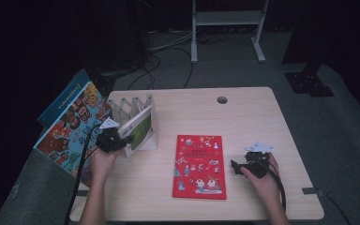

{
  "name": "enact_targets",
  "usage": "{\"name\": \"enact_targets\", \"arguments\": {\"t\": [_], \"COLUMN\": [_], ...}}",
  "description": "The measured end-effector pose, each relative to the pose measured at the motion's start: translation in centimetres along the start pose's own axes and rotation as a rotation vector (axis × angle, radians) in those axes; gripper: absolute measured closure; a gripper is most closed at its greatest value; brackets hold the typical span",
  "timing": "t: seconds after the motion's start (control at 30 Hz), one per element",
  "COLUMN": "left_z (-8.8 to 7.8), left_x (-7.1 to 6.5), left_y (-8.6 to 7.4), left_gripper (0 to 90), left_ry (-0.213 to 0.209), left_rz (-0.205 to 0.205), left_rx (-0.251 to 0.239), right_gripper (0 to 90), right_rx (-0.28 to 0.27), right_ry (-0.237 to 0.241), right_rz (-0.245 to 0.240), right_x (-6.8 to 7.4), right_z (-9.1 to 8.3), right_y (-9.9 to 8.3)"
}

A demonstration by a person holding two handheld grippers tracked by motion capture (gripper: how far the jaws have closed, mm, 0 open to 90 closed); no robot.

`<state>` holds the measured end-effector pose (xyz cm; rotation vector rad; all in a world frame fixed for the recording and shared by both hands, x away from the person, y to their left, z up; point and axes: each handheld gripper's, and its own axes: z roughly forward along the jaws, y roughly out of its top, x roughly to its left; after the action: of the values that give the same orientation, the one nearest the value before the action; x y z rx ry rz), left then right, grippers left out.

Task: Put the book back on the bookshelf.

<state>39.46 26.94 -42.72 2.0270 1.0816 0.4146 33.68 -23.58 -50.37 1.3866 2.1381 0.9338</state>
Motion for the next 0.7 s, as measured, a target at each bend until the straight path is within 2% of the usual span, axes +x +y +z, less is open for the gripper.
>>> {"name": "enact_targets", "arguments": {"t": [0.07,0.27,0.53,0.7], "left_z": [0.0,0.5,0.5,-0.6], "left_x": [0.0,0.1,0.2,0.1], "left_y": [-0.1,-1.0,-1.2,-1.3], "left_gripper": [74.5,74.4,73.2,69.0], "left_ry": [0.001,-0.005,-0.02,-0.029], "left_rz": [0.008,0.0,-0.007,-0.001], "left_rx": [0.022,0.041,0.03,0.011], "right_gripper": [9.2,9.2,9.2,9.2], "right_rx": [0.0,0.0,0.0,0.0], "right_ry": [0.0,0.0,0.0,0.0], "right_rz": [0.0,0.0,0.0,0.0], "right_x": [0.0,0.0,0.0,0.0], "right_z": [0.0,0.0,0.0,0.0], "right_y": [0.0,0.0,0.0,0.0]}}
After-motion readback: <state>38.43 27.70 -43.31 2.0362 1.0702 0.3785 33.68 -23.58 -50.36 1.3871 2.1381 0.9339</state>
